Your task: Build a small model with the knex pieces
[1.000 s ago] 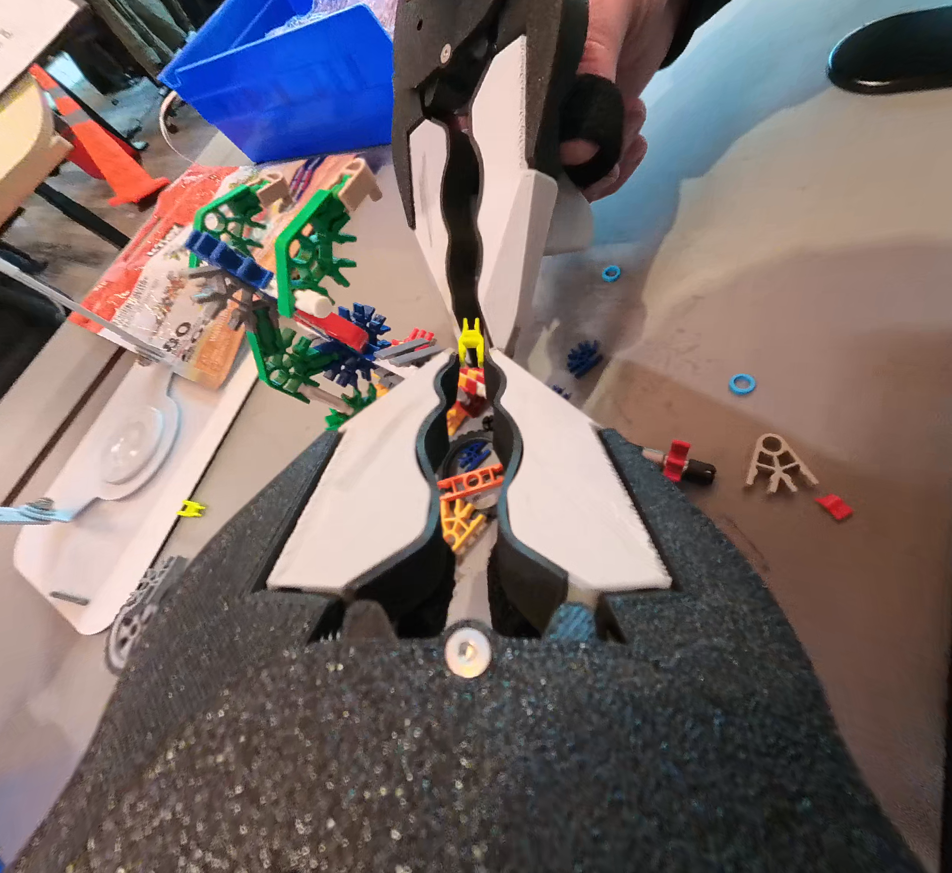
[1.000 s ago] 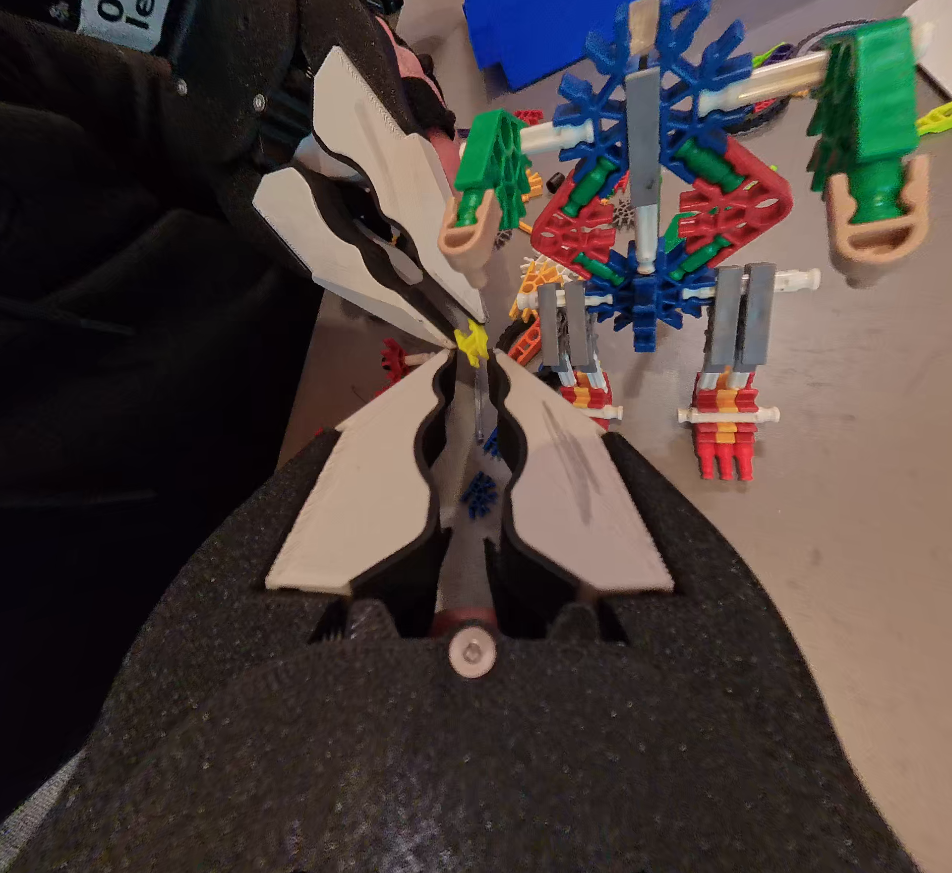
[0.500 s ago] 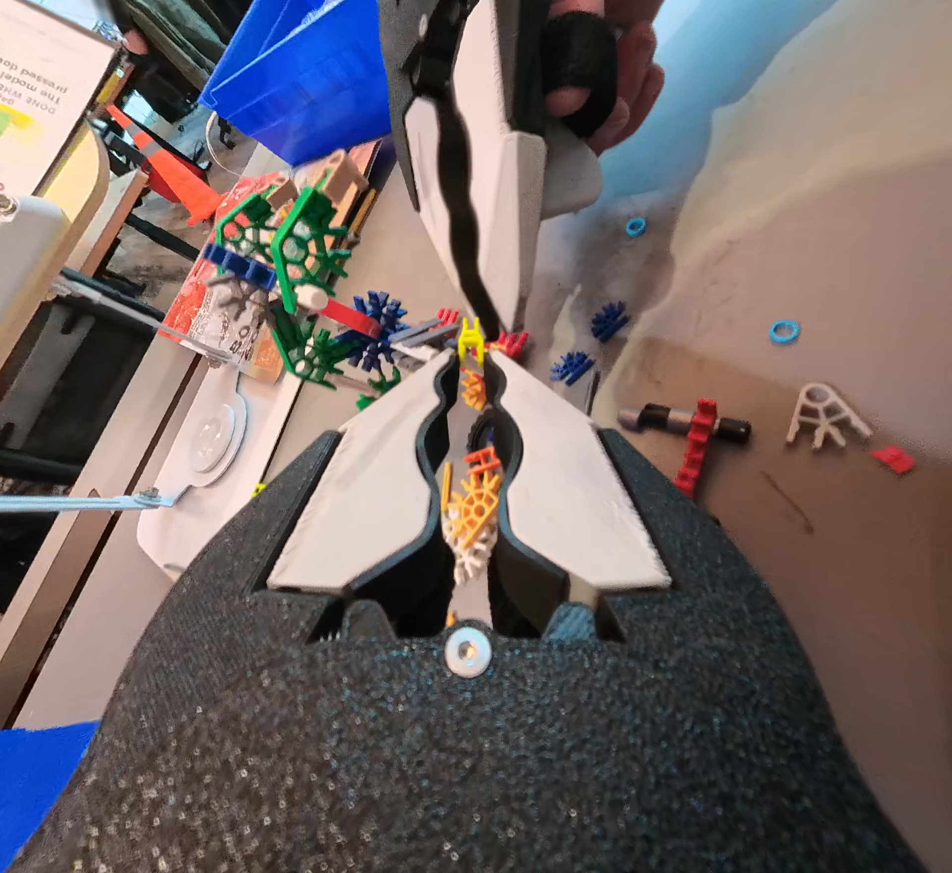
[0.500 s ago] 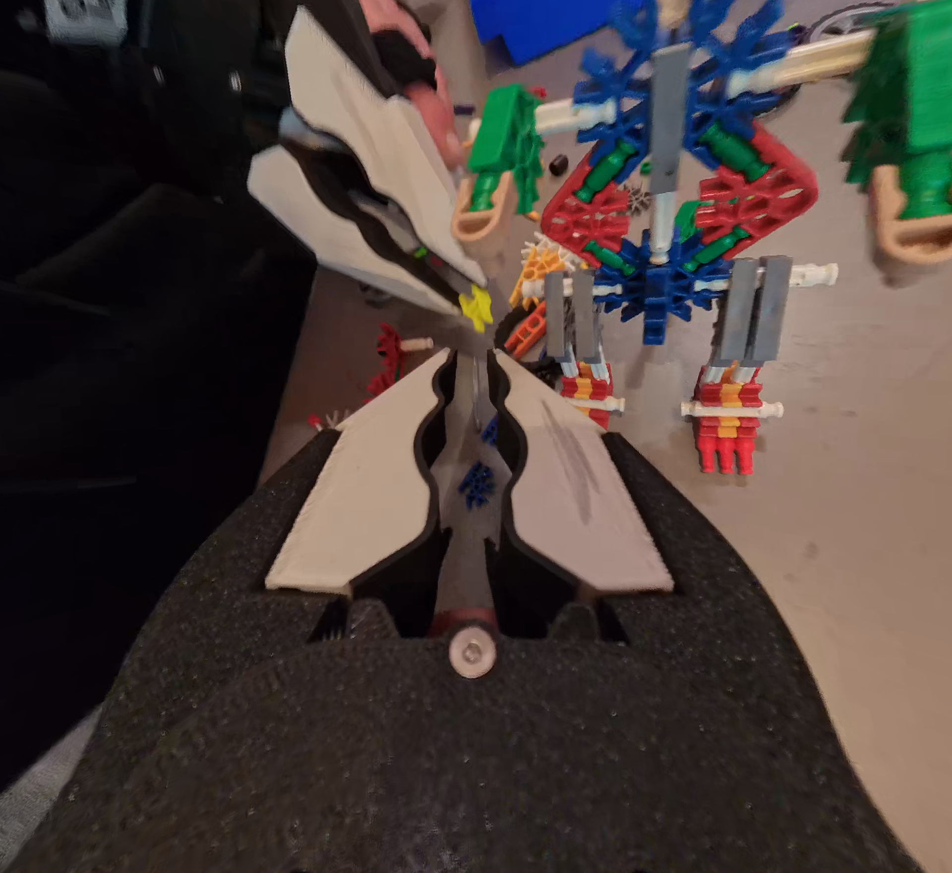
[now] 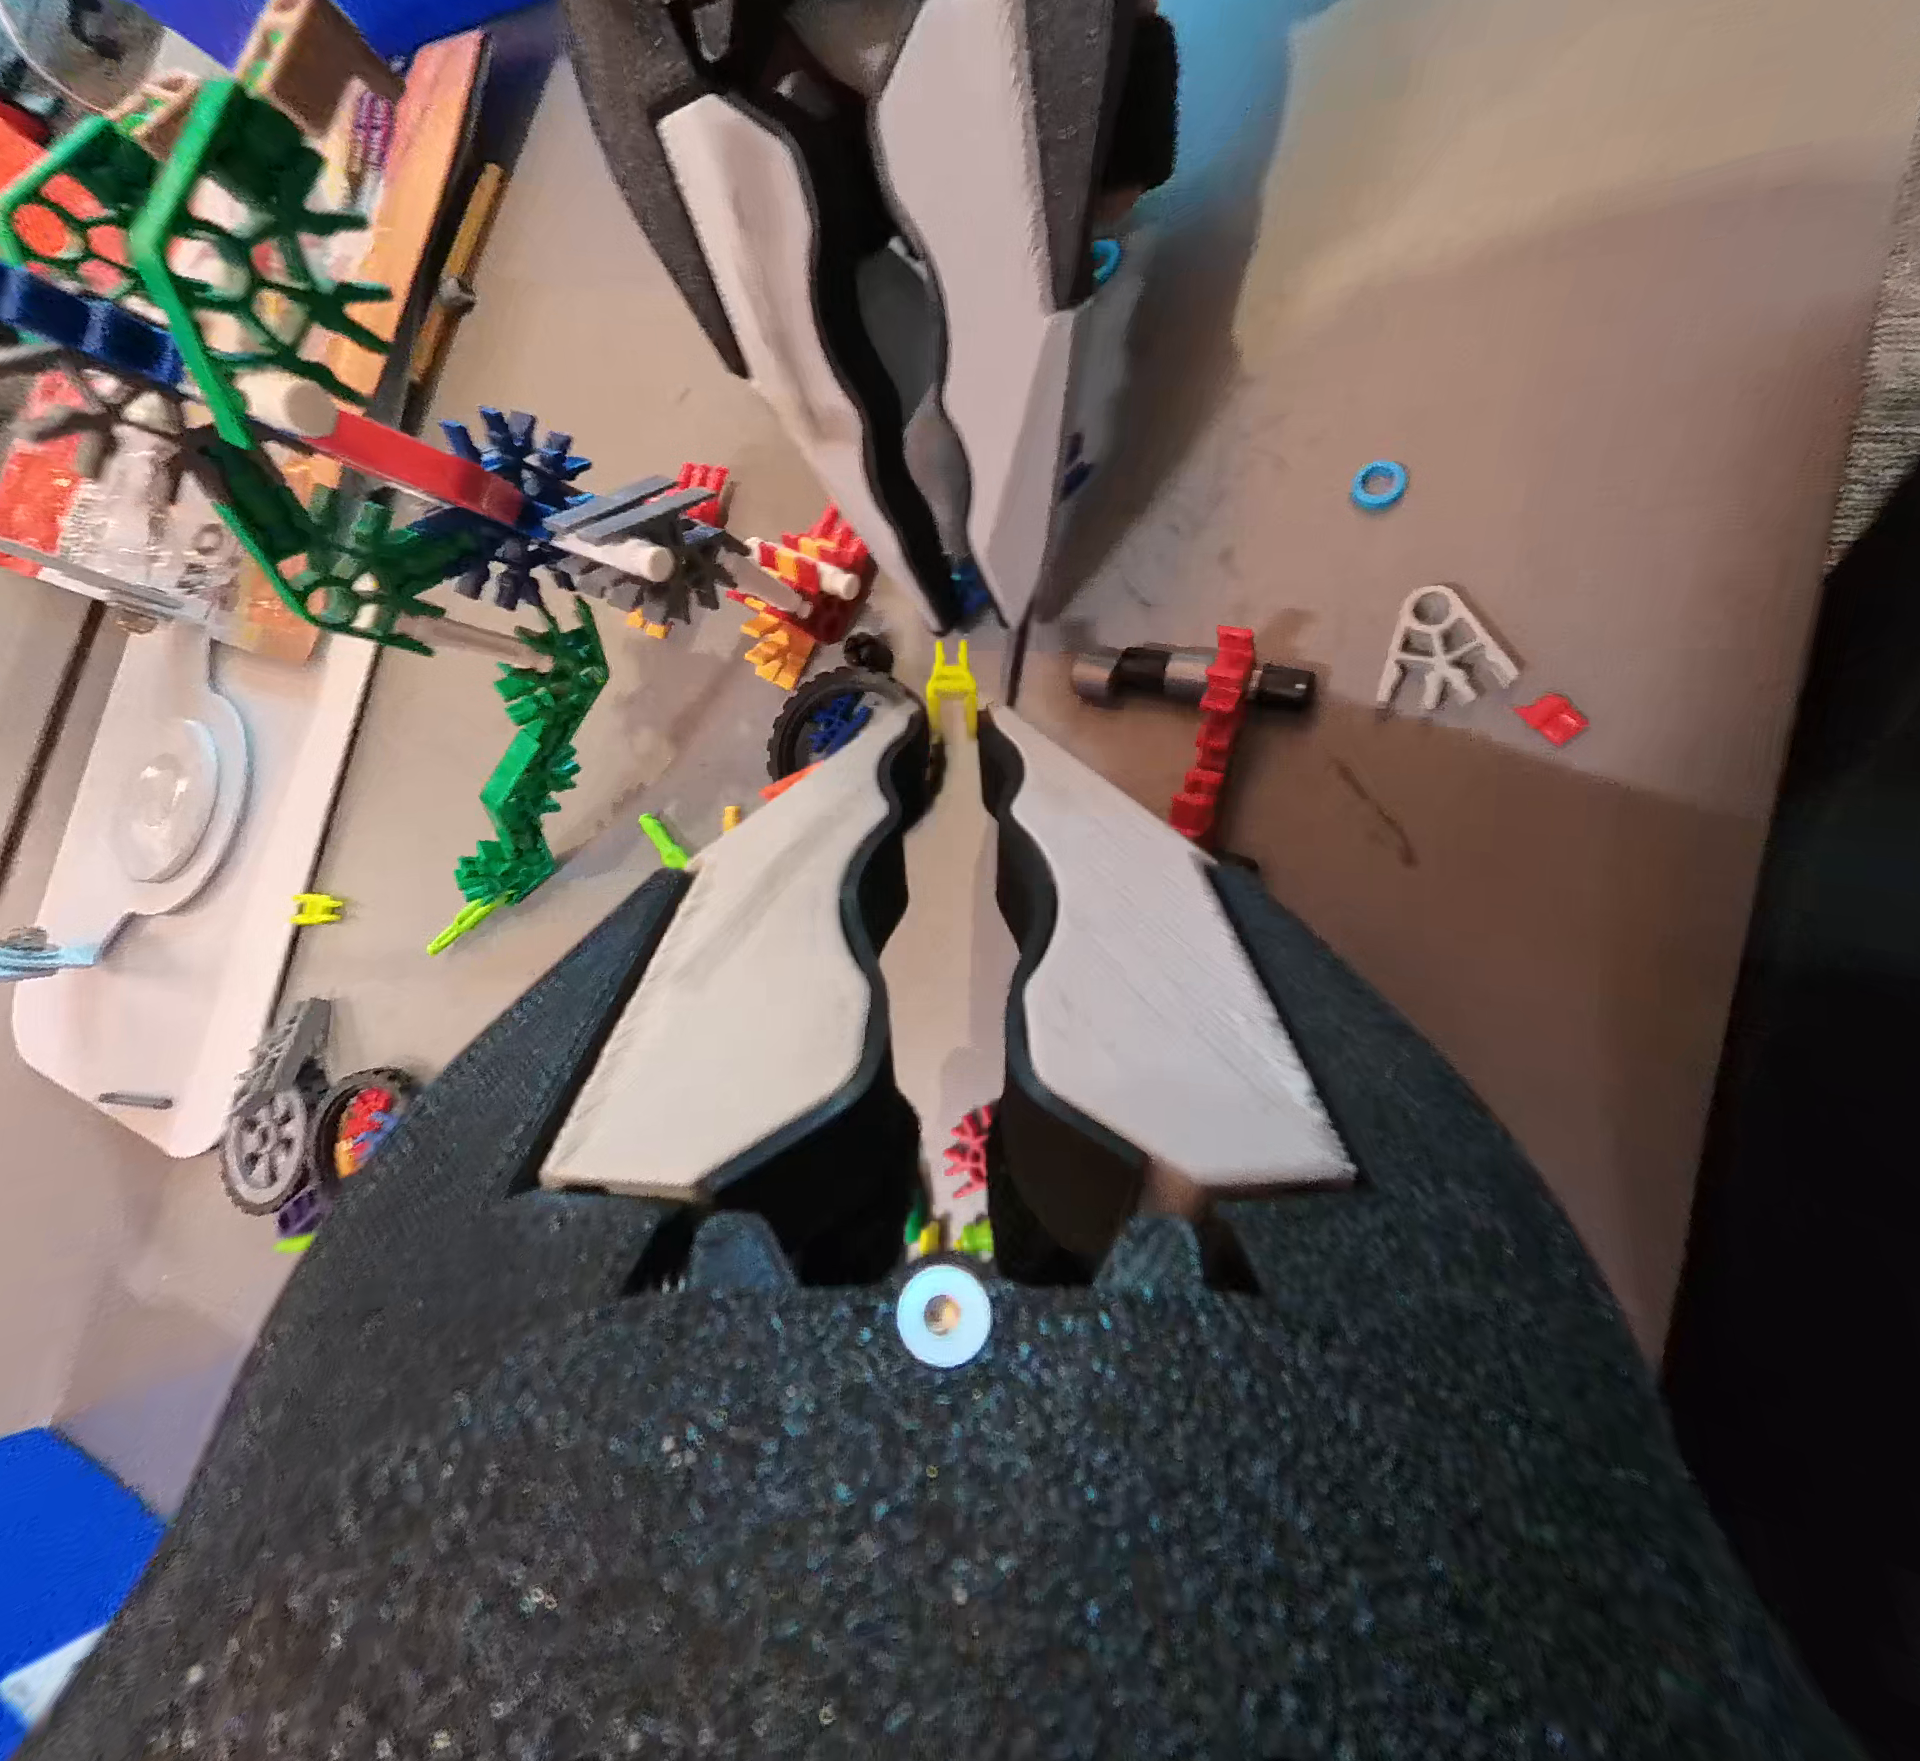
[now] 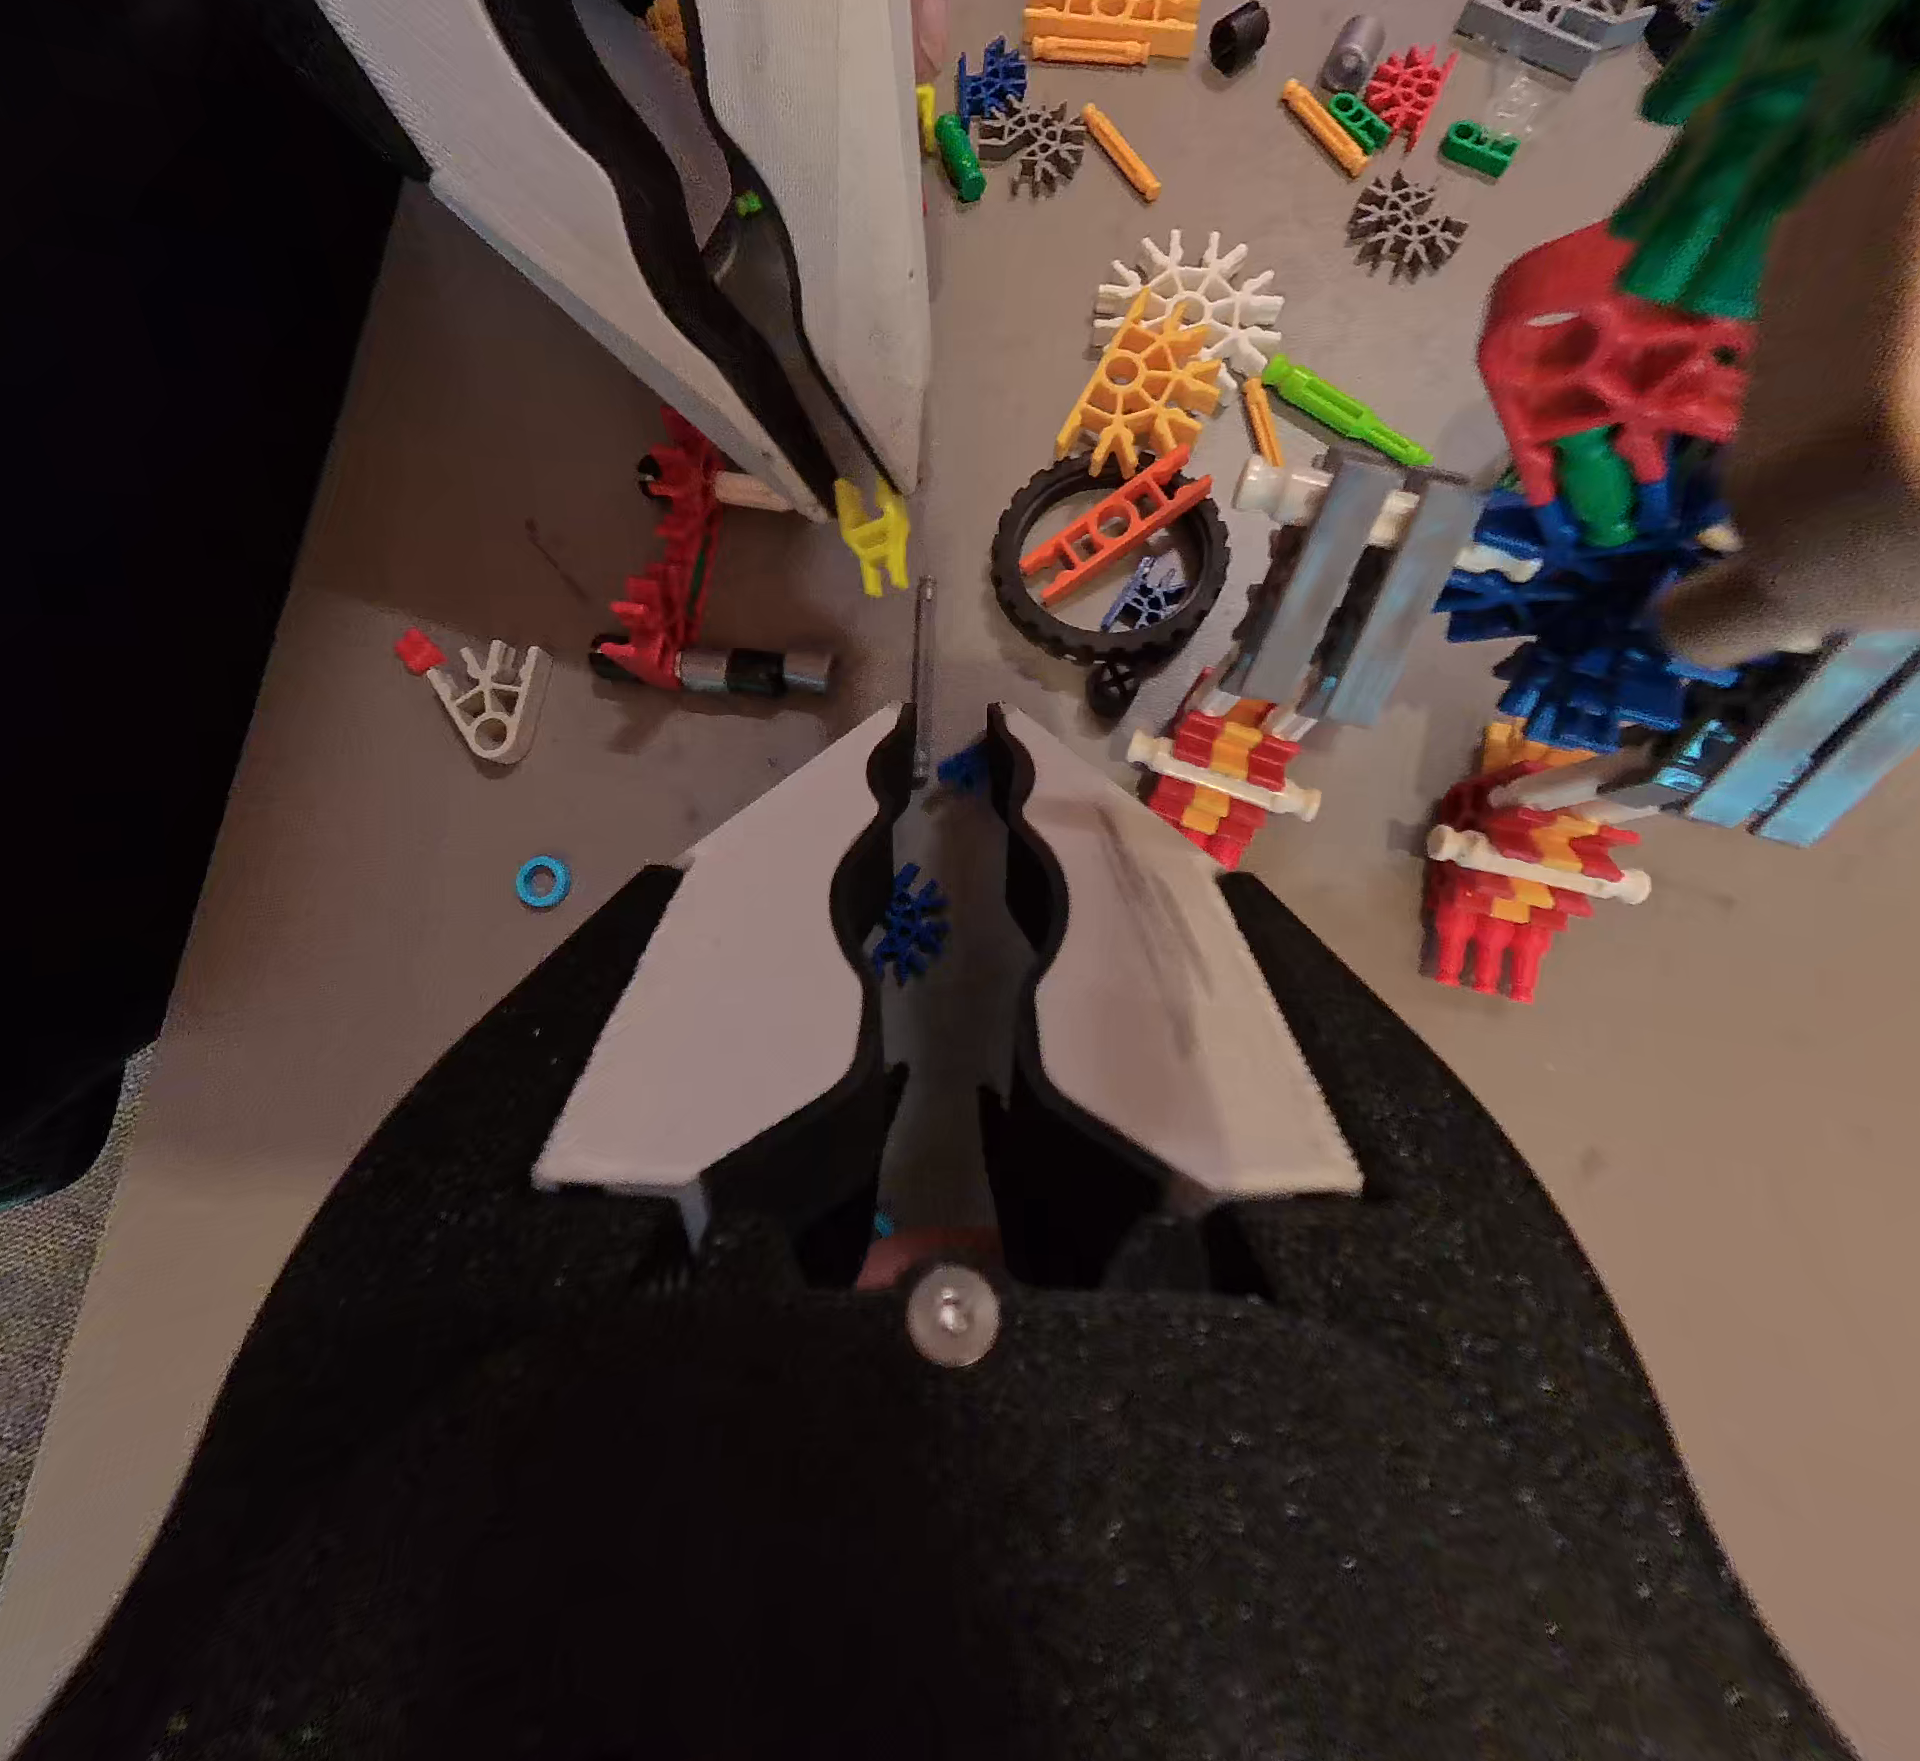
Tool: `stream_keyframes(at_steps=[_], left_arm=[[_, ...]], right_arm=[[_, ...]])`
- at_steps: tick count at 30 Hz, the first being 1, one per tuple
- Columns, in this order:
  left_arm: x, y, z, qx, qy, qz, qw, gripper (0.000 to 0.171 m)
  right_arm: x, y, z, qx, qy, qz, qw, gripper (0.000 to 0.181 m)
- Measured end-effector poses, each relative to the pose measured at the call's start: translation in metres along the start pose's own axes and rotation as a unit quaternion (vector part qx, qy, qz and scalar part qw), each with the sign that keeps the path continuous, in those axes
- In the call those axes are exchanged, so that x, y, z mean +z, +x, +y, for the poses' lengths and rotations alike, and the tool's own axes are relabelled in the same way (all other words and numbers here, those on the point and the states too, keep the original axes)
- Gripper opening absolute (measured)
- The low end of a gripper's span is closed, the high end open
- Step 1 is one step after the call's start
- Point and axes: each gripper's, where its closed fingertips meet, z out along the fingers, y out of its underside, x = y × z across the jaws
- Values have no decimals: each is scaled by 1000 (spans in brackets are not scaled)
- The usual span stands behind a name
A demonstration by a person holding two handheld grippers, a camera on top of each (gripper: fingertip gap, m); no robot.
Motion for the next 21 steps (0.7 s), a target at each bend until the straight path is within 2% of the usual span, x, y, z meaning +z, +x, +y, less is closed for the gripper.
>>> stream_keyframes(at_steps=[2, 7, 12, 21], left_arm=[[1, 8, 3, -3, -13, 28, 1000, 7], [8, 12, 9, 2, -29, 37, 999, 7], [12, 9, 18, 6, -55, 29, 998, 7], [10, 6, 19, 9, -62, 19, 998, 7]], right_arm=[[1, -4, 0, -4, 3, -10, 1000, 10], [6, -8, 1, -31, -6, -1, 999, 2], [6, -7, 0, -18, -6, -5, 1000, 1], [8, -5, -3, 31, 5, -14, 999, 0]])
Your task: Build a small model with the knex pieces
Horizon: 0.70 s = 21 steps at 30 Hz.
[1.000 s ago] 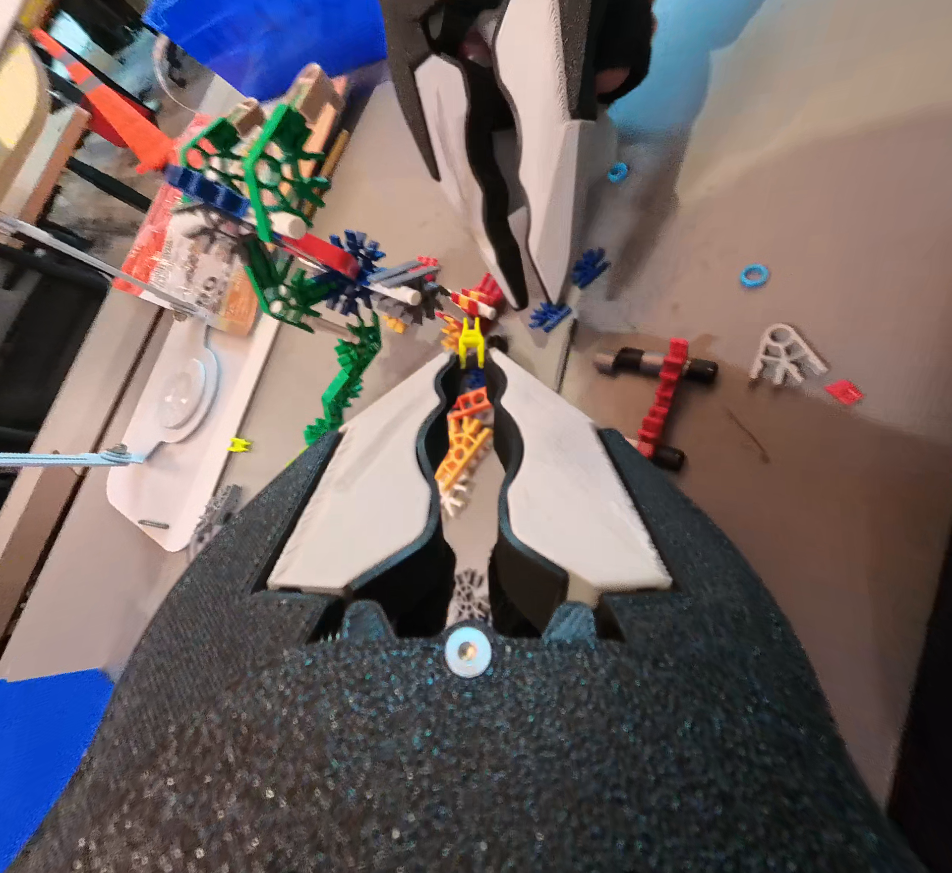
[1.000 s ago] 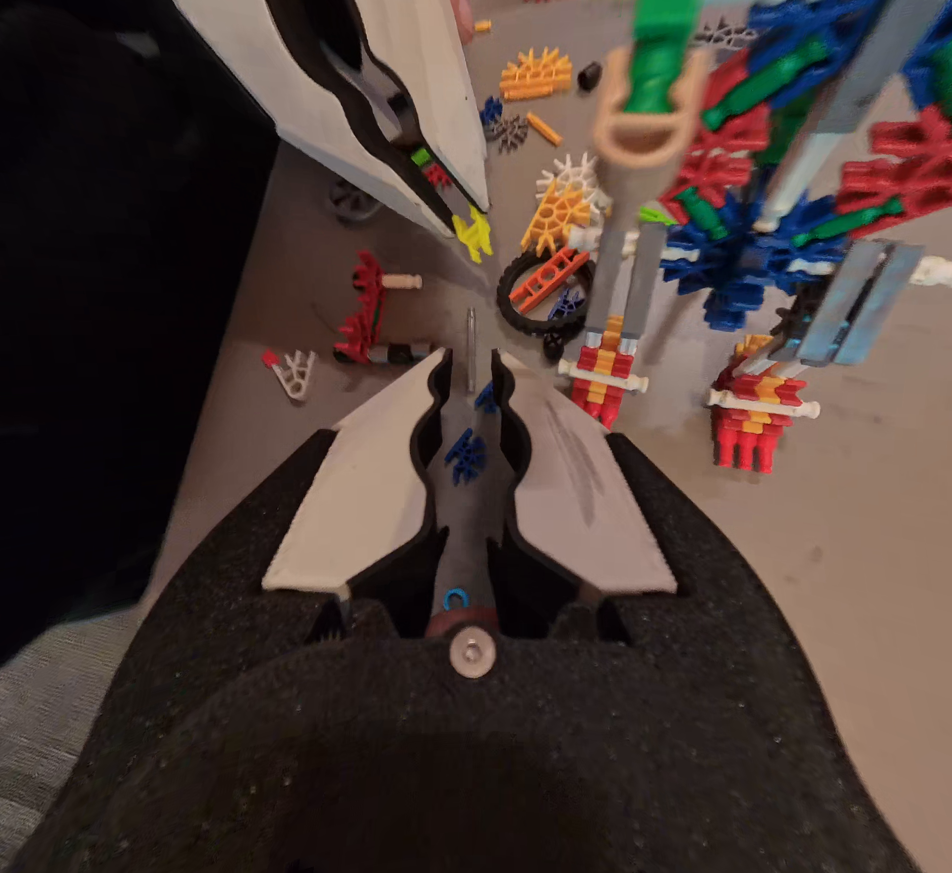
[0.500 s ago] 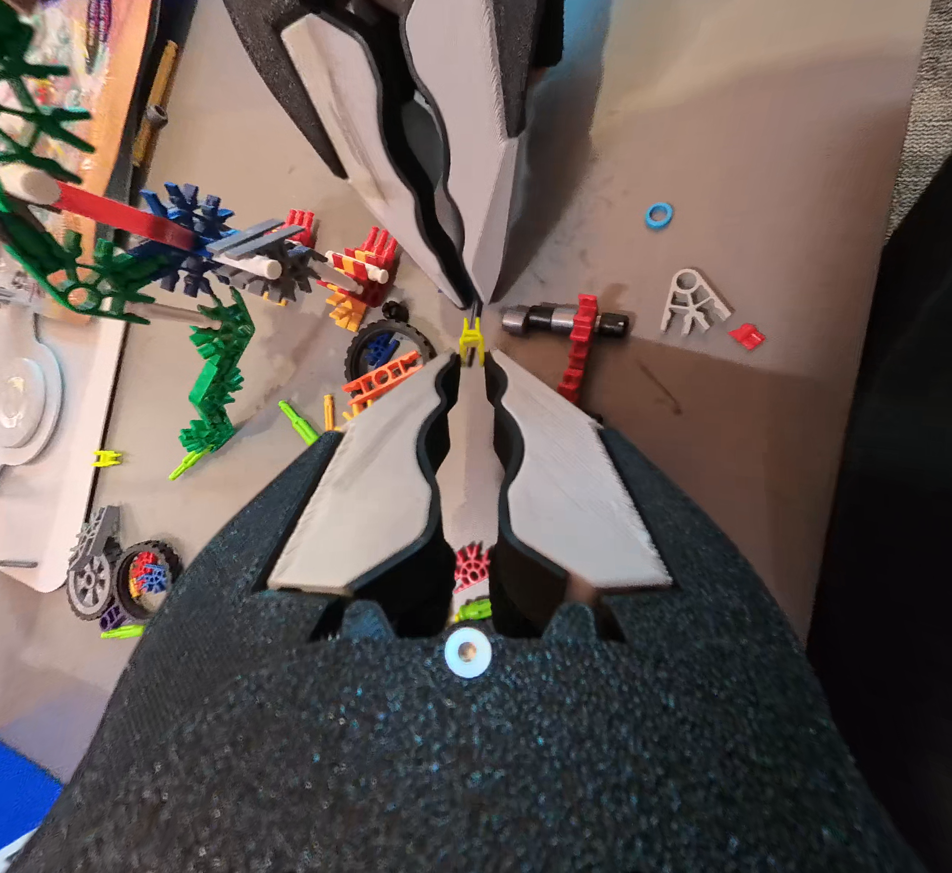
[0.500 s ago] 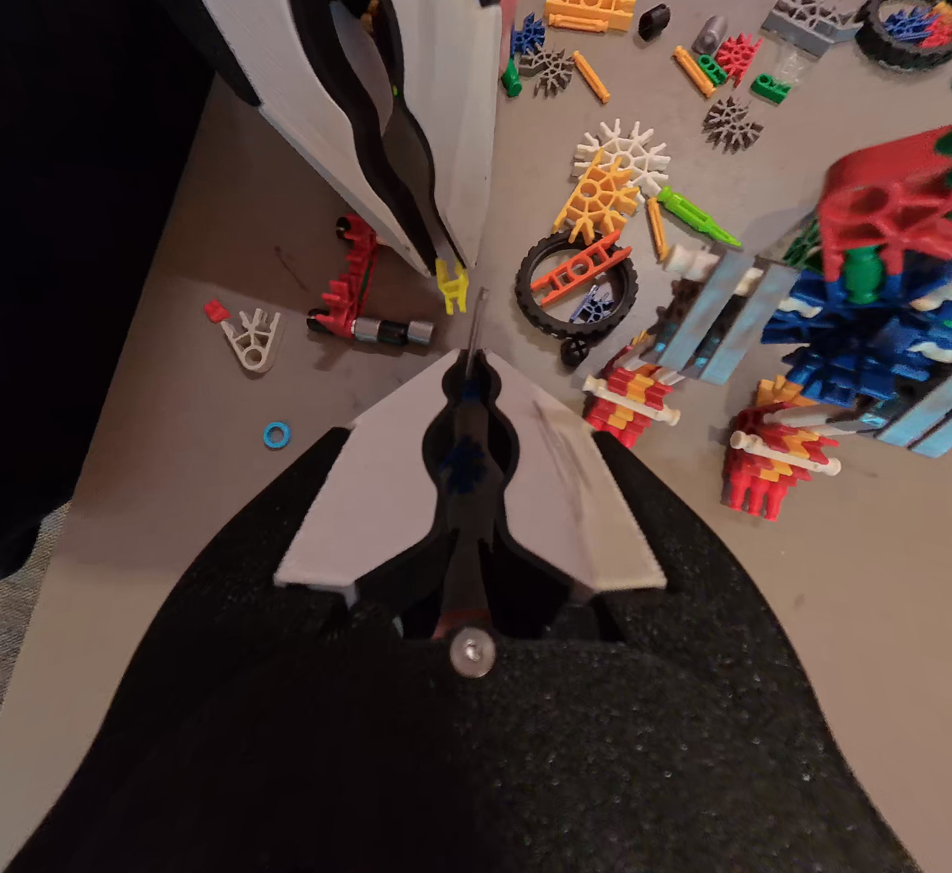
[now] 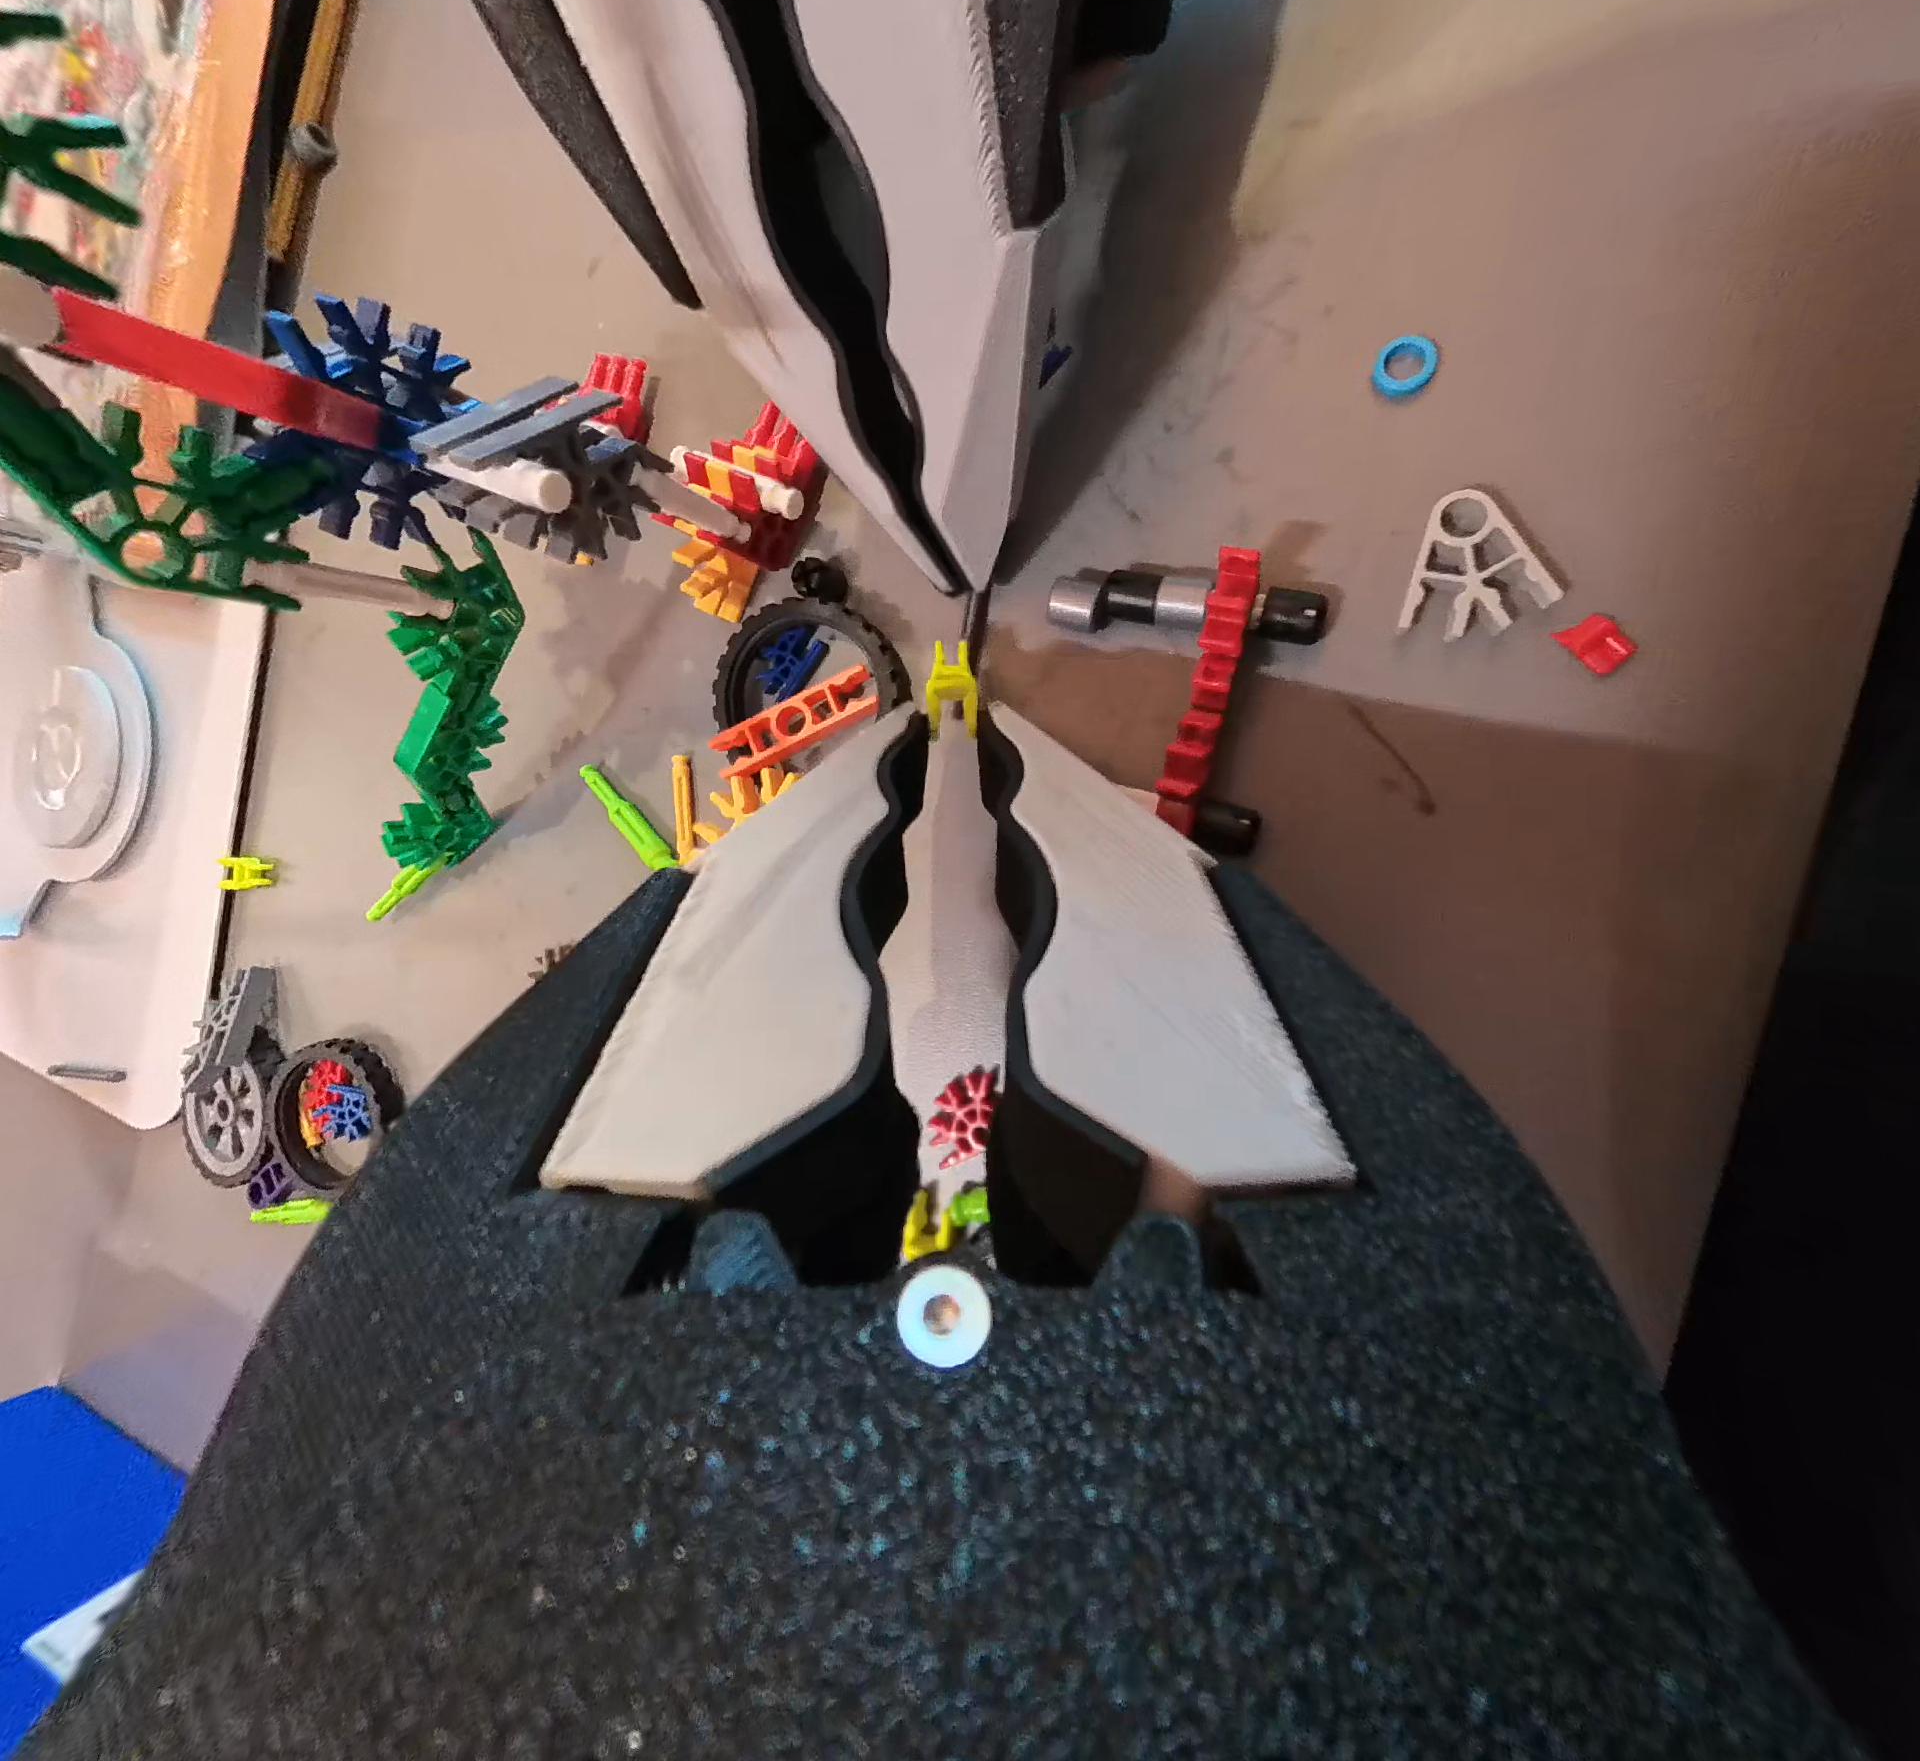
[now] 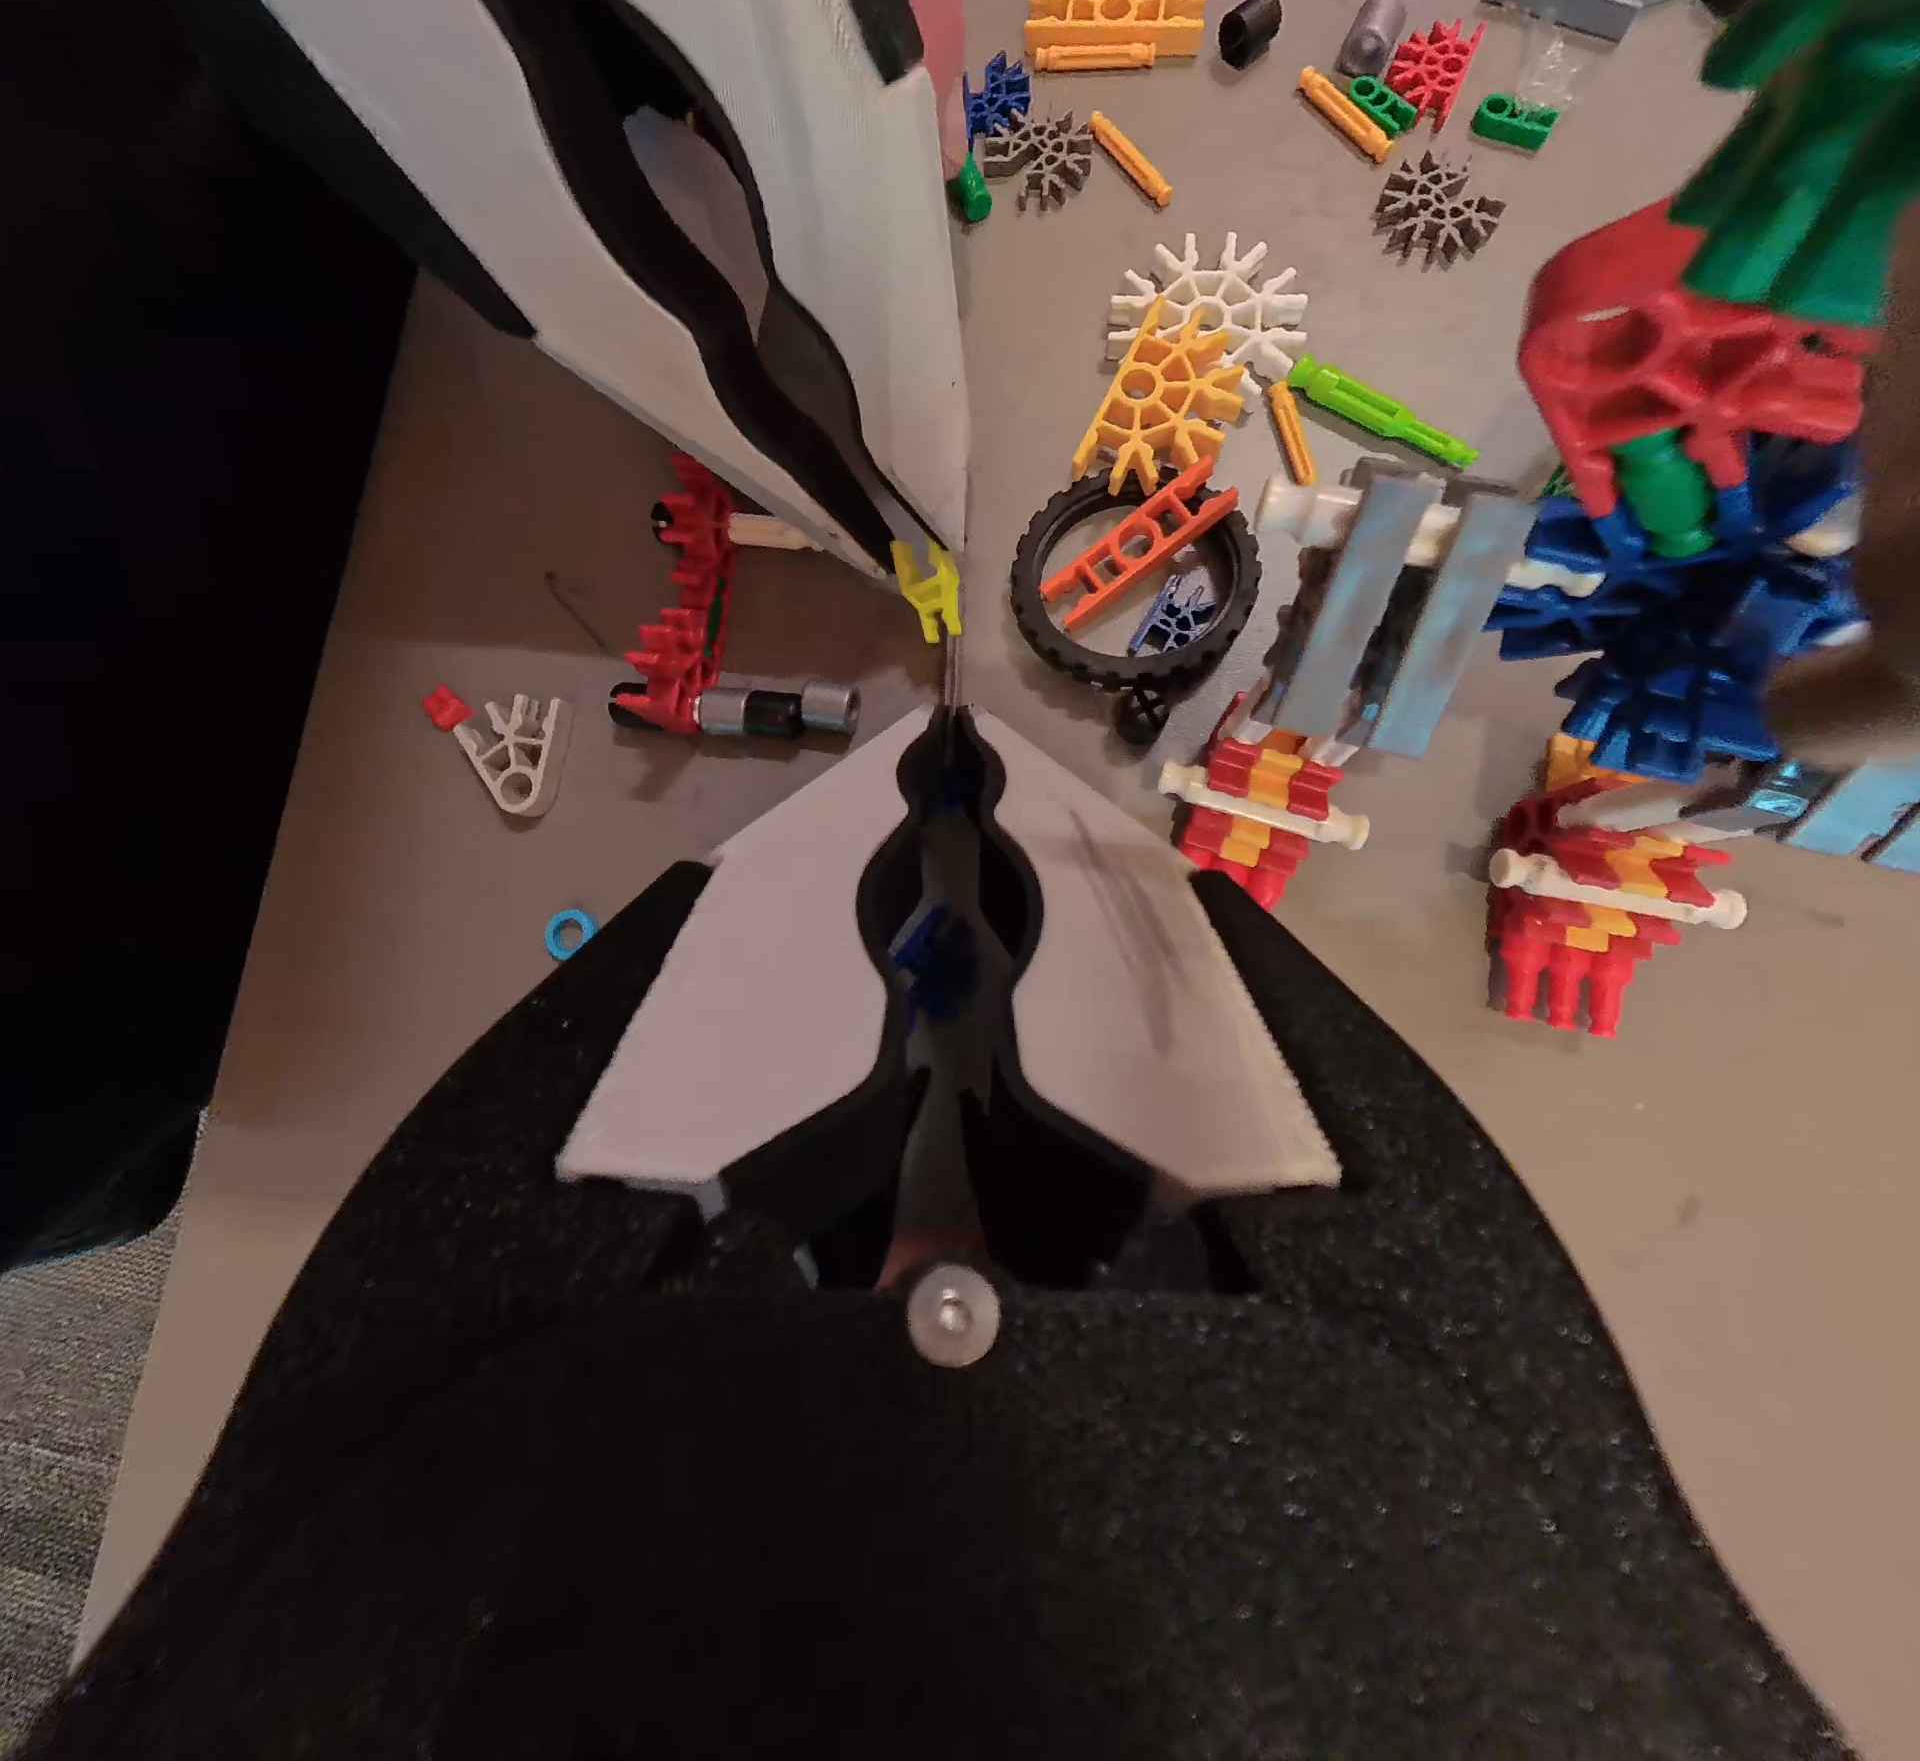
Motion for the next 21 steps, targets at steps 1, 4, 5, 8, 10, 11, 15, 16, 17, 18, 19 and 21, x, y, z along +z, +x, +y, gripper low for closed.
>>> stream_keyframes(at_steps=[1, 4, 5, 8, 10, 11, 15, 16, 17, 18, 19, 21], left_arm=[[1, 0, 1, 6, -5, -2, 1000, 7], [5, 2, 2, 18, -16, -2, 1000, 7], [6, 3, 2, 23, -19, -2, 1000, 7], [8, 3, 2, 28, -24, -7, 999, 7], [10, 2, 4, 36, -29, -13, 999, 7], [10, 2, 3, 37, -30, -15, 999, 7], [10, -1, 5, 41, -36, -24, 998, 7], [10, -1, 5, 42, -36, -25, 998, 7], [10, -1, 5, 42, -36, -25, 998, 7], [10, -2, 5, 42, -37, -27, 998, 7], [10, -3, 6, 42, -38, -29, 998, 7], [8, -6, 9, 39, -44, -32, 998, 7]], right_arm=[[1, 0, -1, 2, 1, 1, 1000, 0], [1, 1, -2, 14, 3, 1, 1000, 0], [2, 1, -2, 17, 5, 1, 1000, 0], [2, 0, -3, 22, 5, -4, 1000, 0], [3, -1, -4, 28, 7, -9, 1000, 0], [3, -2, -4, 30, 9, -10, 999, 0], [4, -2, -7, 45, 14, -15, 999, 0], [3, -1, -7, 46, 15, -14, 999, 0], [2, 0, -8, 46, 16, -14, 999, 0], [1, 1, -9, 46, 18, -12, 999, 0], [-1, 2, -9, 45, 19, -10, 999, 0], [-3, 3, -9, 41, 16, -6, 999, 3]])
